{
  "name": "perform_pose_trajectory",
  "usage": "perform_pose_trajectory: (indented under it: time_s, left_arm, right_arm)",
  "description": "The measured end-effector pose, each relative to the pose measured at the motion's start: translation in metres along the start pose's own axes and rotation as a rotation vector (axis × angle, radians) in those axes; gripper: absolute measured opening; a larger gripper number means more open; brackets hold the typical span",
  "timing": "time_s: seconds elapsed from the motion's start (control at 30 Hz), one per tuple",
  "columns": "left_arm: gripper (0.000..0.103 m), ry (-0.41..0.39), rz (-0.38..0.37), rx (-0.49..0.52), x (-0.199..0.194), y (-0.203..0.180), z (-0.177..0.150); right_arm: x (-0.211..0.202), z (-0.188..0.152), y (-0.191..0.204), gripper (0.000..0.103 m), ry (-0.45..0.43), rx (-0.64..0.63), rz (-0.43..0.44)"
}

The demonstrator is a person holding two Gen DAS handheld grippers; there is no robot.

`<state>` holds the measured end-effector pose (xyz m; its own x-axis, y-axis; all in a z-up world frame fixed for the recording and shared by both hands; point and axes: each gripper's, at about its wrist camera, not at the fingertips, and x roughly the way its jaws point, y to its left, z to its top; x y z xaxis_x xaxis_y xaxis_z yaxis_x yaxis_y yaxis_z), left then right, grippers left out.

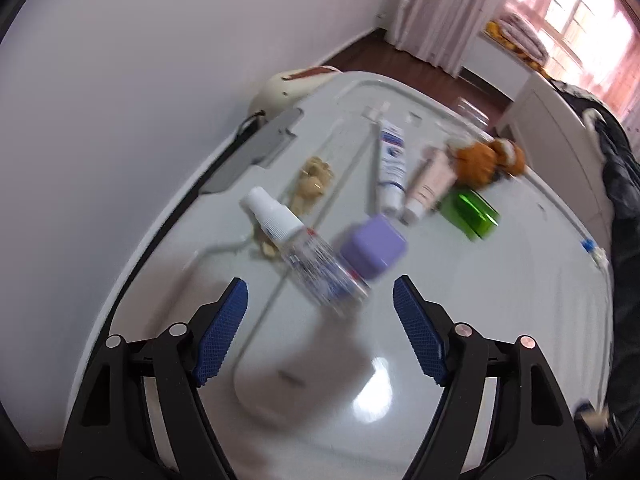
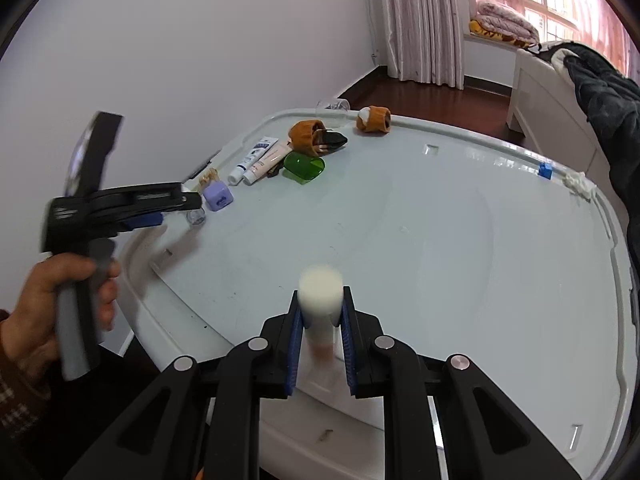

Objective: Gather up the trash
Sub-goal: 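Grasp the clear spray bottle with the left tool while the right tool holds the tube, then carry the spray bottle and tube down and release them into the orange bin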

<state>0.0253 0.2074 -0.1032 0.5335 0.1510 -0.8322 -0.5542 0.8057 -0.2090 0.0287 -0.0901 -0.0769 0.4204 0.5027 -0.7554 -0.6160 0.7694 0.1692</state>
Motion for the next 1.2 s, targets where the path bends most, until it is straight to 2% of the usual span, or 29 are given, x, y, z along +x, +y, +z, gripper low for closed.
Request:
perform_pose_trajectory:
  time_s: [0.03, 0.1, 0.13, 0.27, 0.5, 0.77, 1.03, 1.2]
  left_arm:
    - [0.061, -0.009, 0.005, -0.009, 0.003, 0.004, 0.001]
    - [0.028, 0.008, 0.005, -0.023, 0.011, 0.012, -0.001]
    - [0.026, -0.008, 0.014, -0.015, 0.009, 0.012, -0.003]
    - [0.024, -0.012, 0.027, 0.037, 0.0, 0.011, -0.013]
    - [0.024, -0.057, -0.04, 0.148, -0.043, -0.004, -0.034]
    - [0.024, -0.047, -0.125, 0.259, -0.074, -0.031, -0.067]
    - [0.024, -0.028, -0.298, 0.403, -0.119, -0.069, -0.105]
    - [0.024, 0.057, -0.386, 0.565, -0.142, -0.088, -0.157]
  right_arm:
    - [-0.001, 0.0, -0.001, 0.018, -0.004, 0.002, 0.003]
    - [-0.004, 0.001, 0.0, 0.018, -0.011, -0.002, 0.005]
    - [-0.004, 0.001, 0.0, 0.018, -0.012, -0.008, 0.003]
    - [-0.002, -0.002, 0.002, 0.018, -0.008, -0.014, 0.01]
    - [-0.007, -0.004, 0.0, 0.018, -0.017, -0.01, 0.005]
    - [-0.021, -0.008, 0.0, 0.018, -0.03, 0.006, -0.018]
    - [-0.055, -0.028, -0.003, 0.018, -0.034, 0.045, -0.046]
    - [-0.09, -0.066, 0.0, 0.018, -0.013, 0.089, -0.05]
